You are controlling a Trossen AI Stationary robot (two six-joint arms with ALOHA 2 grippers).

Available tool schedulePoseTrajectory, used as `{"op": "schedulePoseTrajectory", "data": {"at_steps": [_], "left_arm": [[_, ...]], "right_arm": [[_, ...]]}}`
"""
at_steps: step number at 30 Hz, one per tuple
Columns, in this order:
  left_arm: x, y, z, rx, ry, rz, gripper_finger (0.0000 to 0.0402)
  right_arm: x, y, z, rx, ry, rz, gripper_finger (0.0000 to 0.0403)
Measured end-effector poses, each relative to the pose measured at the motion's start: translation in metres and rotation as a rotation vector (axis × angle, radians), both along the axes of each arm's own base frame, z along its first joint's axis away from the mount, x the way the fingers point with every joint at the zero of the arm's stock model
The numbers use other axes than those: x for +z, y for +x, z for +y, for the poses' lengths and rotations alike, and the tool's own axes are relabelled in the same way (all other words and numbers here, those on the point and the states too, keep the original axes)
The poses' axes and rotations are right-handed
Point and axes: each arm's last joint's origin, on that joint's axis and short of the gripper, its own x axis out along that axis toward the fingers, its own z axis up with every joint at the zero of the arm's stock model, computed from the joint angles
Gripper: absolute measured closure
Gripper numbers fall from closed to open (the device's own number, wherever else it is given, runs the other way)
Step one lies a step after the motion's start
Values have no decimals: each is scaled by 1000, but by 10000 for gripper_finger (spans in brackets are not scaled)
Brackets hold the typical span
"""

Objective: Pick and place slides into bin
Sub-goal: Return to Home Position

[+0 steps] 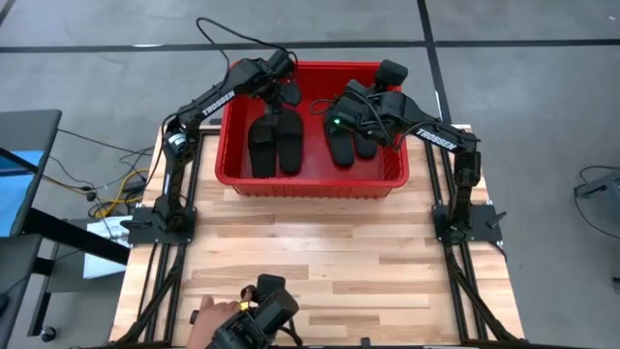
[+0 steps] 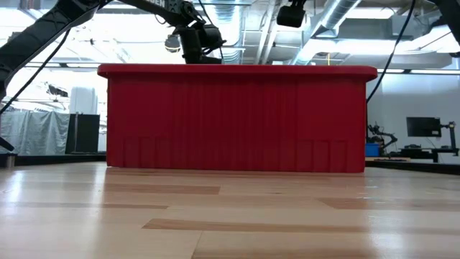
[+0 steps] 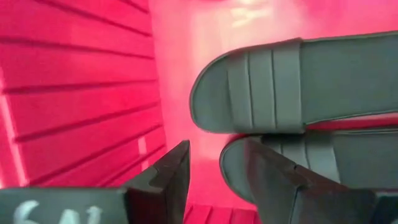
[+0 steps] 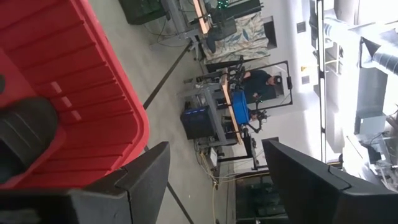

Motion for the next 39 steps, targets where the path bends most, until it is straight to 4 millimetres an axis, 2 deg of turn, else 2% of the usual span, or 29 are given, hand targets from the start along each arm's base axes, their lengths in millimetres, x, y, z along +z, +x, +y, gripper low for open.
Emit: {"op": "schedulePoseTrajectory", "data": {"at_steps": [5, 9, 14, 17, 20, 23, 26, 29, 36, 39], "left_arm": [[3, -2, -1, 45, 10, -1, 260], [22, -7, -7, 66, 30, -60, 260], [65, -19, -25, 20, -3, -261, 260], [100, -37, -39, -85, -93, -469, 260], [135, -57, -56, -209, -189, -698, 260], [161, -77, -73, -319, -248, -843, 260], [182, -92, -94, -395, -267, -924, 260], [195, -102, -113, -444, -325, -976, 260], [219, -111, -148, -612, -655, -1099, 260], [231, -114, -163, -625, -664, -1137, 260]], "right_arm": [[0, 0, 0, 0, 0, 0, 143], [0, 0, 0, 0, 0, 0, 143], [2, -1, 0, -7, -16, -17, 143], [11, -7, 3, -4, -18, -126, 143], [27, -18, 10, 65, 69, -282, 143], [49, -30, 21, 261, 269, -474, 143], [75, -43, 33, 581, 491, -666, 143], [96, -58, 45, 869, 639, -786, 143], [120, -87, 69, 1236, 798, -858, 143], [125, -94, 81, 1357, 860, -859, 143]]}}
